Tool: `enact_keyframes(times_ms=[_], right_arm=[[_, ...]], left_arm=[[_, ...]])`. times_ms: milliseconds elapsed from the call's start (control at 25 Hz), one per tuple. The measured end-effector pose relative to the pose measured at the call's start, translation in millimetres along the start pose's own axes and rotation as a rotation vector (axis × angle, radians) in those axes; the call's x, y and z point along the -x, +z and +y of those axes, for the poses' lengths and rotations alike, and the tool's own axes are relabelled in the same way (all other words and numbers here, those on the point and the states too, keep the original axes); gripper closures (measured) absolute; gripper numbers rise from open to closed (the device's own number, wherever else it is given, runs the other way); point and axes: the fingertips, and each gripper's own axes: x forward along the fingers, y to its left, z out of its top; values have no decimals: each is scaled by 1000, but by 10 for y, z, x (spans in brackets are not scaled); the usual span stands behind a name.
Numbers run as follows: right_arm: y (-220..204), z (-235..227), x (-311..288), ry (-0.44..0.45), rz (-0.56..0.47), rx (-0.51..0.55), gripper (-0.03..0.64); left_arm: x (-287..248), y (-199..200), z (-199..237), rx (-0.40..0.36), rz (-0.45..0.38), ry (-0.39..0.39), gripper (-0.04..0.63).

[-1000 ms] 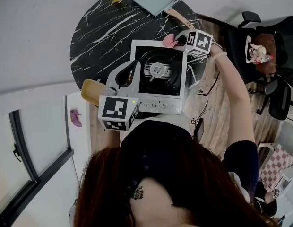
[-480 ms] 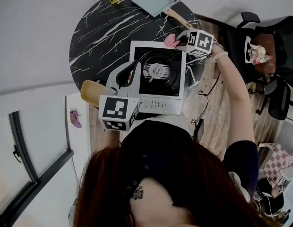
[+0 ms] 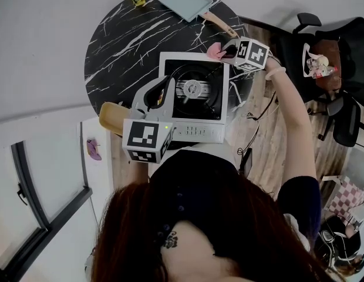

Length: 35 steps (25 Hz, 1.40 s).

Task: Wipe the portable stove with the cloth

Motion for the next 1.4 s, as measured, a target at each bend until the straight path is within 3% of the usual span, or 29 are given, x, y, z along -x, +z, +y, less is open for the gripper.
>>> enact_keyframes(times_ms=[800,1400], right_arm=[[-189,104,110,-65,-42,-118,584],[-325,116,178,-237,-55,-383,583]], left_arm=[[3,-6,-39,-7,-4,-18,583],[72,29,-81,-7,-23,-15,583]])
